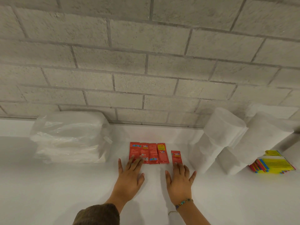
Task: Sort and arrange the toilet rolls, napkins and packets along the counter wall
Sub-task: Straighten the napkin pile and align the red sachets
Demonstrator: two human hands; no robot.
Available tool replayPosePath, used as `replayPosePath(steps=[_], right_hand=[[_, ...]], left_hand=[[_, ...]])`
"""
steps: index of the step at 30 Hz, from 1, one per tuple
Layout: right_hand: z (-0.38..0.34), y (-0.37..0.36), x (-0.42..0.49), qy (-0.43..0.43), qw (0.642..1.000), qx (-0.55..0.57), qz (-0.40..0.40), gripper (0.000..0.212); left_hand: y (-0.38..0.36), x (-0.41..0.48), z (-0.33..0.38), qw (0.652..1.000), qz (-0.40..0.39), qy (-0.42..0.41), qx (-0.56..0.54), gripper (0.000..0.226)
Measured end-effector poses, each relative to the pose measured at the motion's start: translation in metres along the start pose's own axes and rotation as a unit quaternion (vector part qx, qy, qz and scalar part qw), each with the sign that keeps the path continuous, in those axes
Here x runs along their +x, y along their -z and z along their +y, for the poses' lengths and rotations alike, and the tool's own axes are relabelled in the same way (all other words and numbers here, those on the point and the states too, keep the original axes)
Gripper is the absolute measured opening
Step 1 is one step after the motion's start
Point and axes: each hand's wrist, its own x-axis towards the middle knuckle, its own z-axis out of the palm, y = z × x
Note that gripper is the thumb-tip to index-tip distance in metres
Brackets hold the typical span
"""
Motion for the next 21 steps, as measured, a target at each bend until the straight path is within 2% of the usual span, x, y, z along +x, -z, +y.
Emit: replayPosePath(steps=[14,21], right_hand=[[-0.01,-0.004,0.028,0.053,0.998,-0.021,-0.002,0.074],[-0.001,0.018,0.02,0.072,0.997,-0.027,-0.008,0.072]], left_hand=[[0.005,0.0,0.002,1.0,-0.009,0.003,-0.014,0.056],[0.008,-0.001,-0.003,1.0,-0.013,-0.007,-0.004,0.056]])
